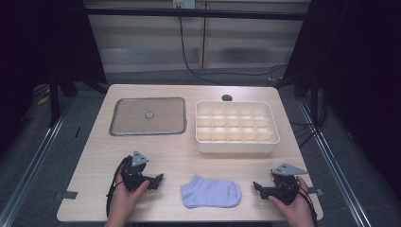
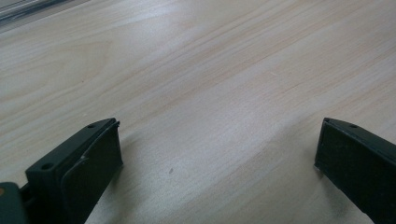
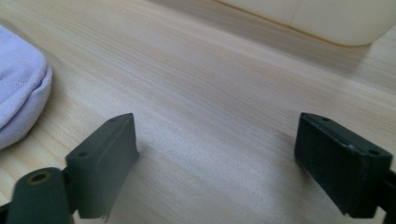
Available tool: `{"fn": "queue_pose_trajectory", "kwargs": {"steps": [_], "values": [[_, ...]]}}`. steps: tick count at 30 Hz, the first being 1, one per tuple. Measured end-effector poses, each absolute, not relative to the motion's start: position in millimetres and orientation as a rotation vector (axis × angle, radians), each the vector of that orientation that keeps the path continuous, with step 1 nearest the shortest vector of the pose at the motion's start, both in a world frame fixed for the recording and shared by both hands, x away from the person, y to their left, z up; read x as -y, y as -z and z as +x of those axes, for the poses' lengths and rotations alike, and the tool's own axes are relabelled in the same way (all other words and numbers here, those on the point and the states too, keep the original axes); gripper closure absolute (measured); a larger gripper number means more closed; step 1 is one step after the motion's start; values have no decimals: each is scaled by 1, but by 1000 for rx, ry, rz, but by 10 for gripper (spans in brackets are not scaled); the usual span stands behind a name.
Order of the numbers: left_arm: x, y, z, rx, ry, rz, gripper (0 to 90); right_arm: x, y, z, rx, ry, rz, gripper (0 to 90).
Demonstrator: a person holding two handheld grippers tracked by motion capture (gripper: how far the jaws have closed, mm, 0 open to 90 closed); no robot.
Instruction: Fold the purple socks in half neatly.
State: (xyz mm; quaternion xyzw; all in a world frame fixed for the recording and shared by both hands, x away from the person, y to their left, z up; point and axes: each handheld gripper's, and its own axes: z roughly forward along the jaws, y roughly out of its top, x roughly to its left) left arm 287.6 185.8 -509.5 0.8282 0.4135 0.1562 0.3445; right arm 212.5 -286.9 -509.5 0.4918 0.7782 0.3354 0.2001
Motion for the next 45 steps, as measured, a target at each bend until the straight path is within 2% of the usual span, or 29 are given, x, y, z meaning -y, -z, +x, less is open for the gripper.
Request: {"fn": "queue_pose_trajectory", "kwargs": {"steps": [6,13,16,17,18,28,34,45], "values": [[-192,509,288,-1109,-374,2100,0,287,509,212,-2186,-975,1349,255],[-190,509,287,-1096,-398,2114,17,285,503,206,-2223,-1034,1313,410],[-190,506,286,-1102,-386,2077,150,279,499,203,-2257,-1067,1290,472],[-190,506,287,-1104,-364,2072,178,277,497,202,-2274,-1068,1281,482],[-190,506,287,-1108,-353,2068,155,275,497,201,-2288,-1065,1262,488],[-182,498,281,-1056,-367,2095,168,263,492,199,-2336,-1118,1191,553],[-173,493,277,-1010,-322,2131,190,257,487,197,-2361,-1159,1167,619],[-161,491,274,-966,-260,2158,194,238,485,196,-2413,-1154,1095,615]]}}
